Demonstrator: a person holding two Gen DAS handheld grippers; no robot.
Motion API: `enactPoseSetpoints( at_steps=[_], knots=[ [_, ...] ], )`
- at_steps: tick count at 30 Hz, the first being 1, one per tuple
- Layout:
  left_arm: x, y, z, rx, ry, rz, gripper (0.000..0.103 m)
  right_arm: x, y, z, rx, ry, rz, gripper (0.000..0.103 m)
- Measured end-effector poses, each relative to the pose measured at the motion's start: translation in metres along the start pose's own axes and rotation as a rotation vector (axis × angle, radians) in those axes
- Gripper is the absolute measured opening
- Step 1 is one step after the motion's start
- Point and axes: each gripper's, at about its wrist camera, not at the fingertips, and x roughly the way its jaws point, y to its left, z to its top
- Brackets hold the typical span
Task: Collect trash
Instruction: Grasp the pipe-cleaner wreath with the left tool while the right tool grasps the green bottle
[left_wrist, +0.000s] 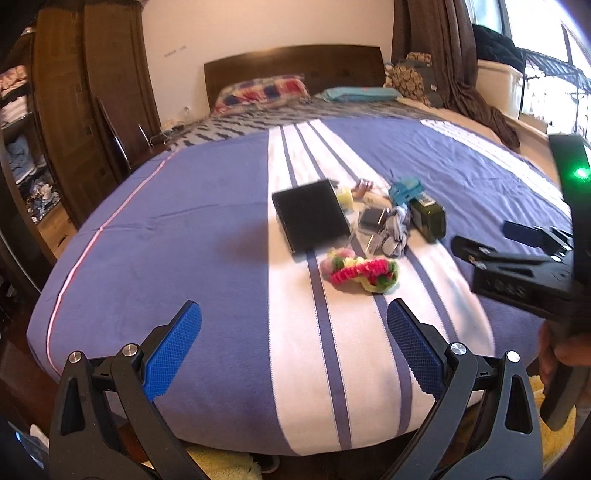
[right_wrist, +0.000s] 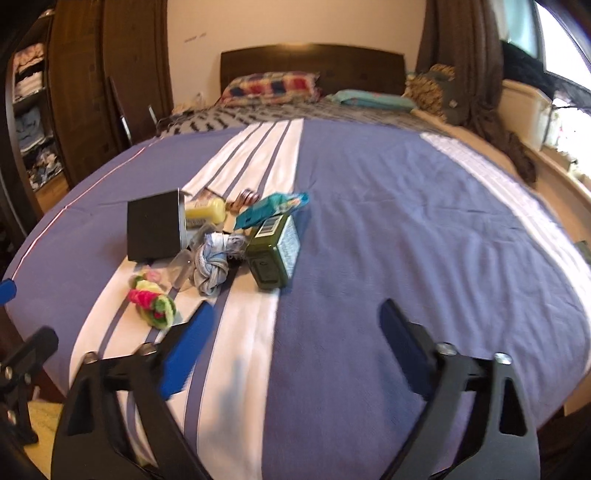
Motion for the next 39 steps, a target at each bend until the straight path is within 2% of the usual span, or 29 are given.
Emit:
enactPoseSetpoints(
  at_steps=[3,7,13,17,18,19,21,29,39],
  knots=[
    [0.014,-0.001,0.001,-0.010,0.027,-0.022,0.095,0.020,0.007,0.008,-0.022,0.013,0.005,0.068],
    [0.029,-0.010,0.003,0.005,0.043,-0.060,0.095,0.037,0.010,0.017,-0.043,0.023,-0.031,0.062],
    [0.058,-0.031,0.016,0.036,0.060,-0.103,0.095,0.061,0.002,0.030,-0.033,0.045,-0.041,0.059],
    [0.083,-0.040,0.024,0.024,0.095,-0.136,0.088,0.070,-0.006,0.037,-0.005,0.059,-0.017,0.052],
    [0.091,-0.042,0.026,0.022,0.105,-0.142,0.086,0.072,-0.006,0.037,-0.003,0.058,-0.009,0.047],
    [0.097,-0.043,0.026,0.021,0.116,-0.146,0.083,0.072,-0.007,0.037,-0.002,0.056,0.004,0.036],
    [0.105,-0.044,0.025,0.012,0.137,-0.159,0.069,0.069,-0.008,0.035,-0.002,0.047,0.002,0.027],
    [0.090,-0.035,0.010,0.008,0.128,-0.174,0.066,0.037,-0.013,0.013,0.005,0.032,0.003,0.027],
    [0.032,-0.027,-0.025,0.018,0.090,-0.210,0.066,-0.039,-0.006,-0.026,-0.010,-0.012,0.017,0.027]
  ],
)
